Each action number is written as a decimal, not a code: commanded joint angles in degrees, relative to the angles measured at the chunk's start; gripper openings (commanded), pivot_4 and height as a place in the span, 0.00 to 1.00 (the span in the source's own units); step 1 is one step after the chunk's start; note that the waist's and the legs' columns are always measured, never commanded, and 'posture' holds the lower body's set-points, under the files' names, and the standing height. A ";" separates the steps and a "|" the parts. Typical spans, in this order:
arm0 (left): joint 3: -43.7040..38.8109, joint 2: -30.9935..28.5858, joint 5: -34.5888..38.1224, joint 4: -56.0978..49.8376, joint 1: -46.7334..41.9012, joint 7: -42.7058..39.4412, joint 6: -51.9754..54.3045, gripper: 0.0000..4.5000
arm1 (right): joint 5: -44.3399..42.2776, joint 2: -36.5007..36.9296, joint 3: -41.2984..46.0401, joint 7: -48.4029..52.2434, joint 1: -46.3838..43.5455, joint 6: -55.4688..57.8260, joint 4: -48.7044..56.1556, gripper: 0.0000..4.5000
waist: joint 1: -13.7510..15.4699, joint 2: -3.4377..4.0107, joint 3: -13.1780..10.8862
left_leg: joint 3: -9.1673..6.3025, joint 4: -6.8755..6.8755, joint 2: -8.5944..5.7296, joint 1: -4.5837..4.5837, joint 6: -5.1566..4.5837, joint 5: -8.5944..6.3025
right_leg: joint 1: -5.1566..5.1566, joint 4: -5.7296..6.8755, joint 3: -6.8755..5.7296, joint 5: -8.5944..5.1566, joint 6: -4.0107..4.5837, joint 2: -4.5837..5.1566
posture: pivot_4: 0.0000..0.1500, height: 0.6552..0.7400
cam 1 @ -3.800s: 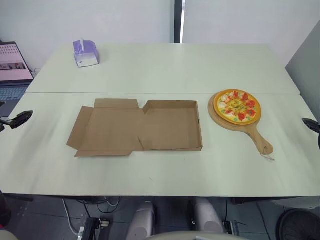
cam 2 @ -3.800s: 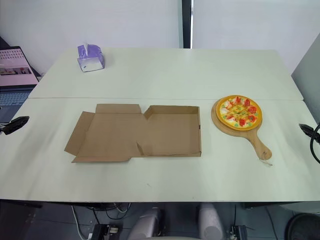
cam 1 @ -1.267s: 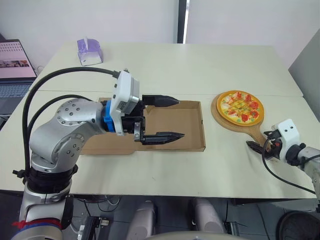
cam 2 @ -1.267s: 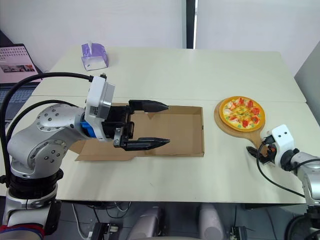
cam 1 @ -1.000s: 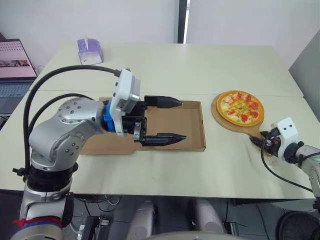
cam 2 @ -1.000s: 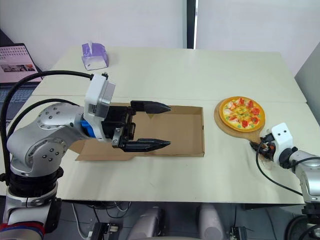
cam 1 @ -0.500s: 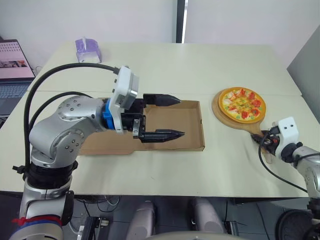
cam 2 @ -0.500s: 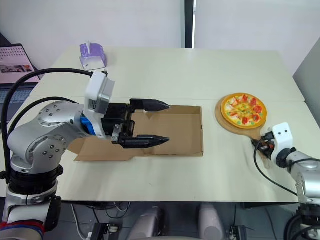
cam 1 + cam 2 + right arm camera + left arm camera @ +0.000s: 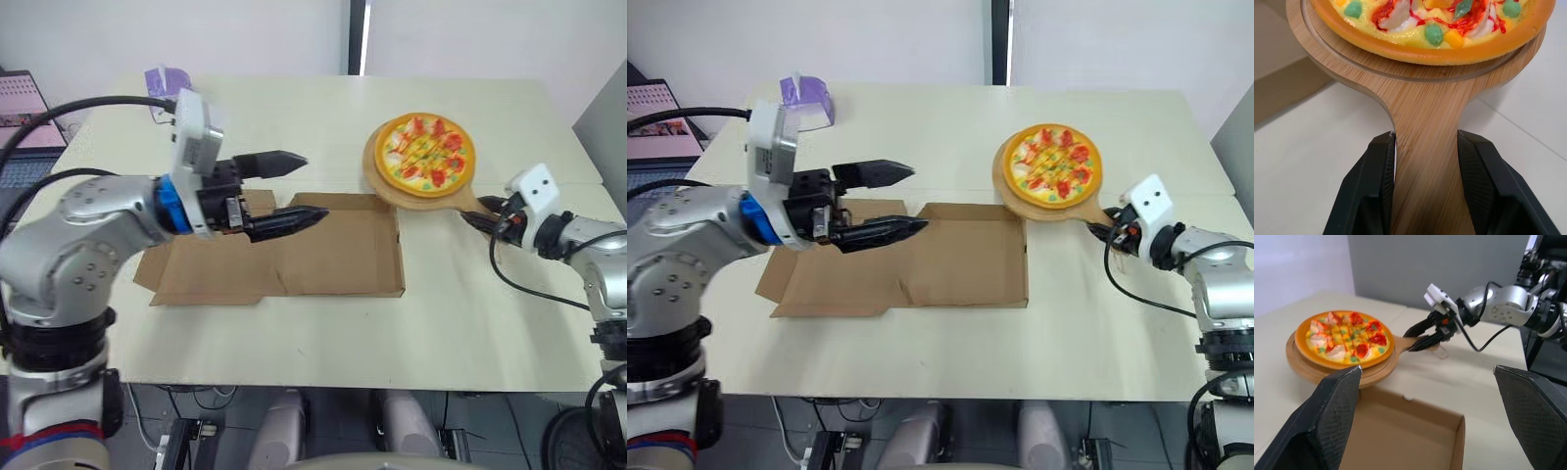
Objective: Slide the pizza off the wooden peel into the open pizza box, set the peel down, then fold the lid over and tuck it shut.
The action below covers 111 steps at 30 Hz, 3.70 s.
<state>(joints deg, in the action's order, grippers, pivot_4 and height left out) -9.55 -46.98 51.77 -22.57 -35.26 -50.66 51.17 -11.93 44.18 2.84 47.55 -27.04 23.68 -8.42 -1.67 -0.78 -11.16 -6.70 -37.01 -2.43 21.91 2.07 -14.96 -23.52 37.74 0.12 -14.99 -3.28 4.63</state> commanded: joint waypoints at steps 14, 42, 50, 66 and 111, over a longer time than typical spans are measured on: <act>-12.14 -15.49 6.77 2.49 6.20 -11.19 3.89 1.00 | 2.50 -2.56 -2.46 2.60 -3.61 -13.85 5.57 0.35 | -0.16 0.00 -0.02 | 0.35 0.00 0.03 -0.06 -0.08 -0.05 | -0.18 0.13 0.34 0.01 -0.01 -0.02 | 1.00 1.00; -11.96 -16.09 4.08 2.77 7.59 -11.14 0.69 1.00 | 10.49 -5.96 -5.01 0.84 -7.51 -31.30 -1.34 0.35 | -0.21 -0.02 -0.02 | 0.53 -0.01 0.05 -0.04 -0.07 -0.04 | -0.37 0.30 0.53 0.04 0.03 -0.04 | 1.00 1.00; -11.22 -15.43 3.51 2.90 7.25 -10.99 -0.35 1.00 | 12.41 -6.48 -4.63 -2.00 -9.22 -32.84 -3.13 0.35 | -0.22 -0.02 -0.02 | 0.54 -0.01 0.06 -0.05 -0.08 -0.04 | -0.37 0.31 0.55 0.04 0.04 -0.07 | 1.00 1.00; -4.06 -9.99 2.26 3.01 1.87 -11.03 -3.58 1.00 | 11.29 -5.08 2.24 -13.21 -12.69 -33.03 -8.57 0.35 | -0.15 -0.07 0.01 | 0.67 -0.02 0.17 -0.02 -0.07 -0.04 | -0.48 0.33 0.70 0.20 0.13 -0.24 | 1.00 1.00; 5.61 8.14 -9.38 5.82 -3.77 -7.84 -11.08 1.00 | -8.54 3.44 21.93 -15.86 14.05 24.91 29.77 0.99 | -0.40 -0.03 0.06 | 0.52 -0.41 0.29 -0.30 -0.24 0.03 | 0.09 0.23 0.84 0.40 0.06 -0.58 | 1.00 1.00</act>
<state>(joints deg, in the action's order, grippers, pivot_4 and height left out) -1.19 -38.31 41.78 -14.00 -39.54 -60.24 40.69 -19.87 46.32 26.83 29.31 -10.81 52.23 22.10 -2.06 -0.81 -11.10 -6.16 -37.41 -2.14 21.58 1.83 -14.92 -23.42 37.98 0.99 -14.59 -3.22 4.05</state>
